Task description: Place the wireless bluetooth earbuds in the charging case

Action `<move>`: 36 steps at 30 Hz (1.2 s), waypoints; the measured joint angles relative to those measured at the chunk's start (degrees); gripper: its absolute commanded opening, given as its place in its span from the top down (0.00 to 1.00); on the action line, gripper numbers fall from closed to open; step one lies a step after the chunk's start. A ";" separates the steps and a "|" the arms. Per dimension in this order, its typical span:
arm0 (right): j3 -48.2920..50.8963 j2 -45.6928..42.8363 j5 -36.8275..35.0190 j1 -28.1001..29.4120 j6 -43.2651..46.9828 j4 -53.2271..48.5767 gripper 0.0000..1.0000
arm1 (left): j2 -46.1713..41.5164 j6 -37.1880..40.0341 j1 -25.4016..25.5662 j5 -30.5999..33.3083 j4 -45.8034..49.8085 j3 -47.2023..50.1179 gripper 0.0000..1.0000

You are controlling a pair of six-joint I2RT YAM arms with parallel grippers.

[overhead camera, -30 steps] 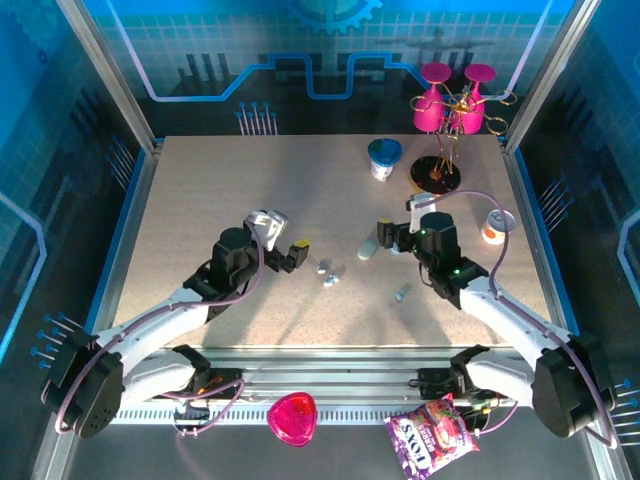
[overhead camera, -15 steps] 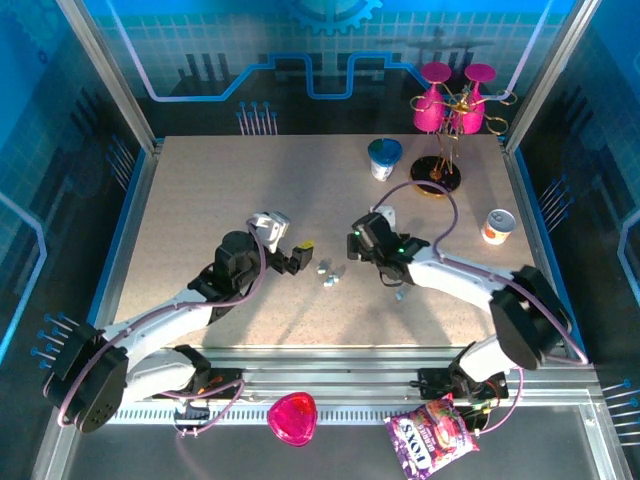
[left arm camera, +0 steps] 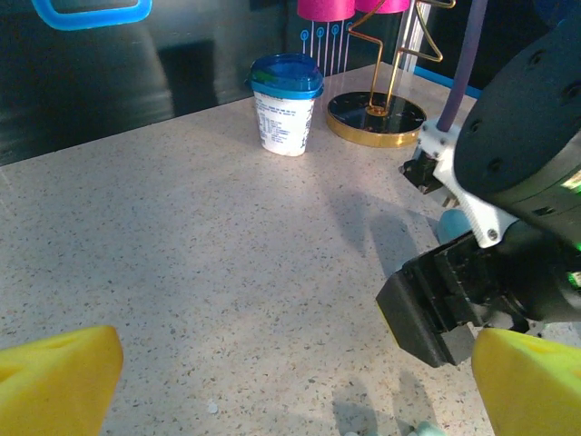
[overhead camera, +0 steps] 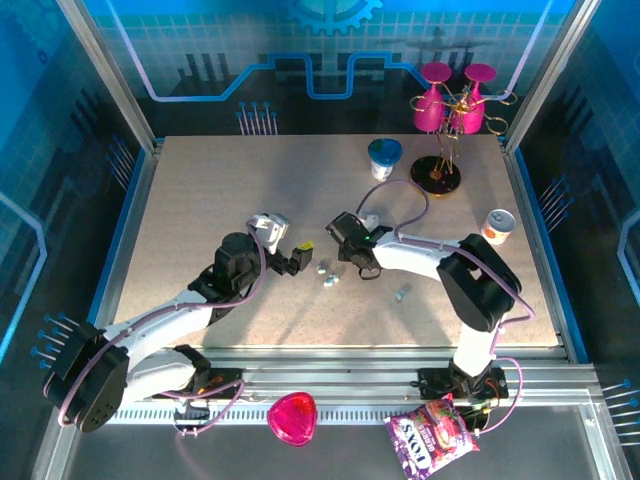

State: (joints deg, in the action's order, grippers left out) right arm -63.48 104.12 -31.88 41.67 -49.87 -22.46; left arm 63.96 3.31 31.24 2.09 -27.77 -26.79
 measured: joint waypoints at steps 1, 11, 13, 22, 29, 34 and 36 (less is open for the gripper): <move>-0.09 0.50 0.22 -0.04 -0.28 0.09 0.32 | 0.04 -0.02 0.00 0.00 0.00 0.02 0.01; -0.24 2.54 1.95 -1.25 -1.73 0.33 0.49 | 1.01 -0.04 0.00 -0.02 -0.48 0.39 0.01; -0.59 2.99 2.36 -1.60 -1.51 0.50 0.49 | 1.07 -0.02 0.00 0.00 -0.74 0.39 0.01; -2.73 5.44 2.58 -1.99 0.11 0.63 0.50 | 1.07 0.20 0.00 0.02 -0.81 0.39 0.01; -2.99 5.62 2.84 -2.10 1.62 0.85 0.64 | 1.07 0.20 0.00 0.02 -0.81 0.39 0.01; -0.20 3.65 5.20 -2.40 8.13 4.85 0.66 | 1.07 -0.04 0.00 0.02 -0.74 0.39 0.01; 2.62 0.76 7.72 -2.93 14.12 7.61 0.66 | 1.18 -0.48 -0.02 -0.02 -0.33 0.37 0.01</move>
State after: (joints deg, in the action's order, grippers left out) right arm -60.86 104.88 -24.16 38.74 -35.75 -14.85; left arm 65.14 2.83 31.22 2.07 -28.10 -26.41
